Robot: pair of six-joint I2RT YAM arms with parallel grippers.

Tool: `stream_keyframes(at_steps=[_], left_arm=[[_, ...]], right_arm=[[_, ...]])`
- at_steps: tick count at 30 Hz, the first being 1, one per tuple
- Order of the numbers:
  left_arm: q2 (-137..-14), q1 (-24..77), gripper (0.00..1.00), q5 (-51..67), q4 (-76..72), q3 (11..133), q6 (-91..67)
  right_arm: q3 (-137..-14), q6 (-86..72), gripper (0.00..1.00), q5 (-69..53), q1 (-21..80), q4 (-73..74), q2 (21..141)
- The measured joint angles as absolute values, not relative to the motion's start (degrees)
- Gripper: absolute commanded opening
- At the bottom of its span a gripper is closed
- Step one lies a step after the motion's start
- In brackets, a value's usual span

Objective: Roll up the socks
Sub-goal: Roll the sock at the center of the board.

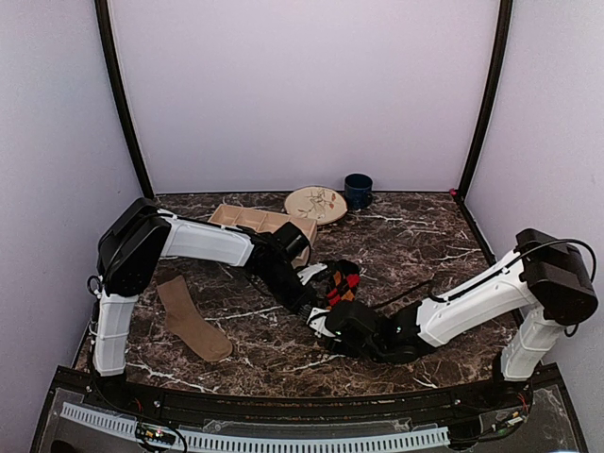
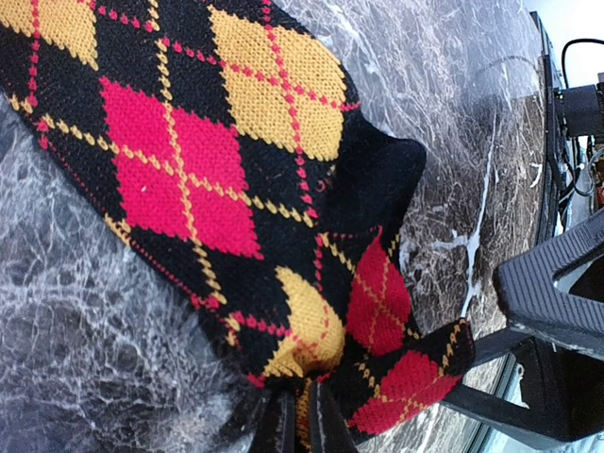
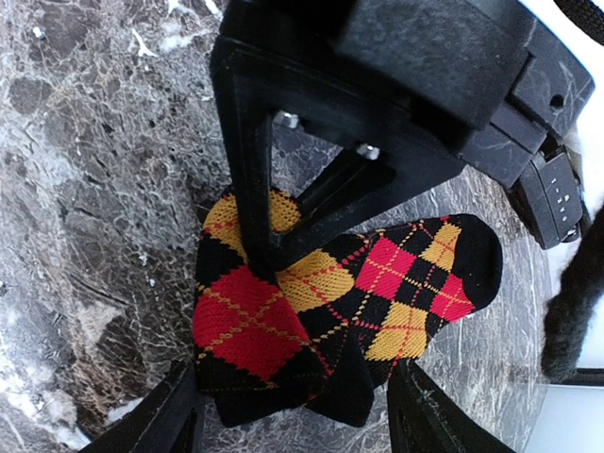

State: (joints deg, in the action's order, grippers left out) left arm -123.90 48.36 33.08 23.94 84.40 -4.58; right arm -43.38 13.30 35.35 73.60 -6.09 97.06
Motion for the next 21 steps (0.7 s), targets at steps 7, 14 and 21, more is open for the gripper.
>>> stream_keyframes(at_steps=[7,14,21], left_arm=[[-124.07,48.05,0.0,34.0,24.01,84.4,-3.79],[-124.25,47.88,0.0,34.85,24.82,84.58,-2.98],[-124.46,47.72,0.0,35.7,25.43,84.73,-2.46]], right_arm=[[-44.49,14.74,0.66,36.03,73.87,-6.24,98.19],[-45.63,16.01,0.66,35.68,73.91,-6.22,100.16],[-46.35,15.97,0.61,34.41,73.91,-6.07,101.38]])
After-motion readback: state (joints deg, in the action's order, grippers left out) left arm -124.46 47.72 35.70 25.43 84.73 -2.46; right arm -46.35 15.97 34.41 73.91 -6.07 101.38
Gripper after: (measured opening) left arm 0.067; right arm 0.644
